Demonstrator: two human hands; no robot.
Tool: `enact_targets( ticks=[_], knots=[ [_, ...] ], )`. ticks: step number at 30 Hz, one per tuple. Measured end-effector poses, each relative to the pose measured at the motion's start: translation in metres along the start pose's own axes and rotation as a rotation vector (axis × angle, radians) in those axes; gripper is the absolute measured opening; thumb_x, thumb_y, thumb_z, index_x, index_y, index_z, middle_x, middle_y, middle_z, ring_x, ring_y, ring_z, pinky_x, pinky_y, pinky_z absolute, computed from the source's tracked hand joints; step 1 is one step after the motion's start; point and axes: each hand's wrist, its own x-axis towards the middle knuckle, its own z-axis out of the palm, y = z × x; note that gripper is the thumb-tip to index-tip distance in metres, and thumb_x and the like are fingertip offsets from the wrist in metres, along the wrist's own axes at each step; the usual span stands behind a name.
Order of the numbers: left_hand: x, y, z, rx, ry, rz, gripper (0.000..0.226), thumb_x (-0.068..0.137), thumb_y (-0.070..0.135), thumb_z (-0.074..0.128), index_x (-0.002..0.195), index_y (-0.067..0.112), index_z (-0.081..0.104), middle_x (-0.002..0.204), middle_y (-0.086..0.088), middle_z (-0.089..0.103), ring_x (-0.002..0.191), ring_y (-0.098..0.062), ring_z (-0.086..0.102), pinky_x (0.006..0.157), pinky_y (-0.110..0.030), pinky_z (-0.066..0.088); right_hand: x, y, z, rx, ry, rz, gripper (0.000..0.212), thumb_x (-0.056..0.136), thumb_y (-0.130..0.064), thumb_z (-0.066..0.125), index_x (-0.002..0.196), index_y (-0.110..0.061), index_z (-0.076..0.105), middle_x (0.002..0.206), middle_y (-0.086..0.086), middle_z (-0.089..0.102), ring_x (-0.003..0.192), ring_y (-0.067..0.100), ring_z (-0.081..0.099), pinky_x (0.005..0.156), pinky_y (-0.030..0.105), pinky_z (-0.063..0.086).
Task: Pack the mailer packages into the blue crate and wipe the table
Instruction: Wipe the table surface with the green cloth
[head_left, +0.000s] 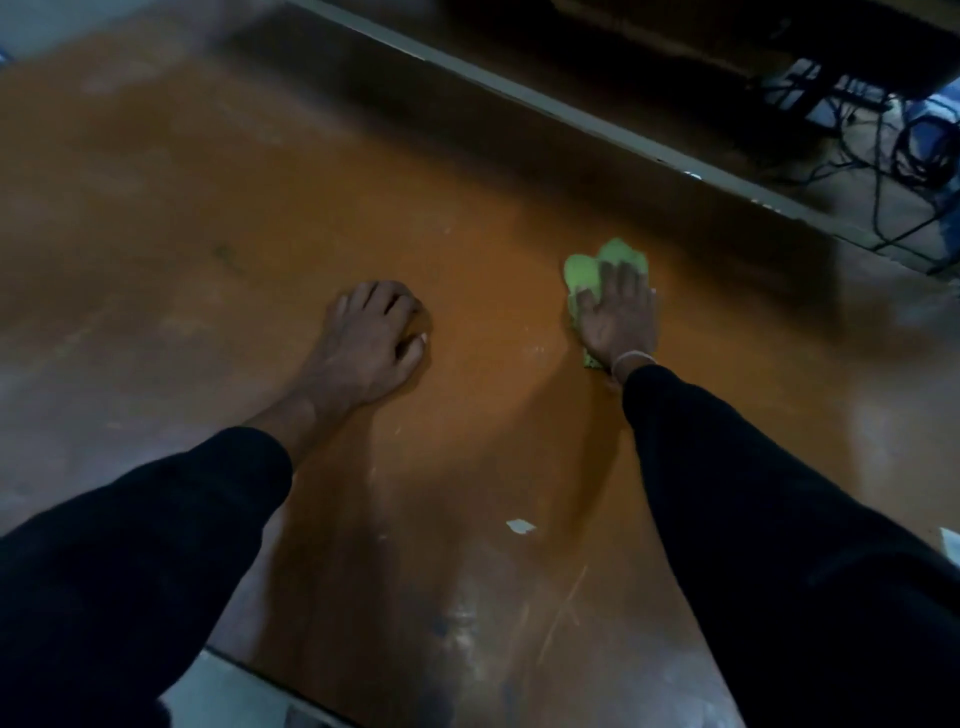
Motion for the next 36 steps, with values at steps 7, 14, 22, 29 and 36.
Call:
enact_targets(
  ticks=[7, 14, 22, 29, 36],
  knots=[
    [0.002, -0.002, 0.004, 0.017, 0.023, 0.009, 0.052, 0.096, 0.049, 0.039, 0.13, 0.013, 0.056, 0.135, -0.01, 0.052, 0.123, -0.036, 0.046, 0.098, -0.051, 0.038, 0.0, -0.058, 0.008, -0.004, -0.071, -0.545, 0.07, 0.1, -0.063, 0.008, 0.159, -0.026, 0.017, 0.168, 0.003, 0.011, 0.155, 0.023, 0.005, 0.125, 0.049, 0.008],
    [0.002, -0.003, 0.004, 0.028, 0.023, 0.01, 0.051, 0.096, 0.05, 0.038, 0.13, 0.016, 0.055, 0.135, -0.008, 0.051, 0.123, -0.034, 0.046, 0.098, -0.05, 0.037, -0.037, -0.073, 0.009, -0.009, -0.025, -0.333, 0.068, 0.103, -0.058, 0.013, 0.16, -0.022, 0.014, 0.168, 0.007, 0.007, 0.155, 0.025, 0.004, 0.125, 0.048, 0.006],
    [-0.002, -0.005, 0.006, -0.007, 0.049, 0.011, 0.045, 0.097, 0.044, 0.044, 0.131, 0.015, 0.055, 0.135, -0.007, 0.05, 0.121, -0.032, 0.045, 0.099, -0.048, 0.034, -0.1, -0.077, 0.013, -0.004, 0.001, -0.034, 0.07, 0.102, -0.058, 0.009, 0.16, -0.019, 0.012, 0.168, 0.007, 0.004, 0.155, 0.025, 0.0, 0.125, 0.047, 0.004],
    [-0.013, -0.012, -0.002, -0.153, 0.032, 0.054, 0.046, 0.096, 0.032, 0.049, 0.137, 0.009, 0.052, 0.131, -0.015, 0.052, 0.119, -0.035, 0.045, 0.098, -0.047, 0.035, -0.163, -0.086, 0.016, 0.017, 0.04, 0.016, 0.07, 0.103, -0.057, 0.013, 0.16, -0.018, 0.018, 0.168, 0.006, 0.01, 0.155, 0.025, 0.005, 0.125, 0.046, 0.006],
    [-0.042, -0.063, -0.025, -0.041, 0.006, 0.154, 0.047, 0.101, 0.038, 0.047, 0.14, 0.012, 0.049, 0.137, -0.013, 0.048, 0.124, -0.034, 0.042, 0.099, -0.049, 0.034, -0.241, -0.142, 0.019, 0.012, -0.009, -0.356, 0.064, 0.105, -0.056, 0.017, 0.16, -0.024, 0.014, 0.169, -0.001, 0.005, 0.155, 0.017, -0.002, 0.126, 0.041, 0.003]
  ],
)
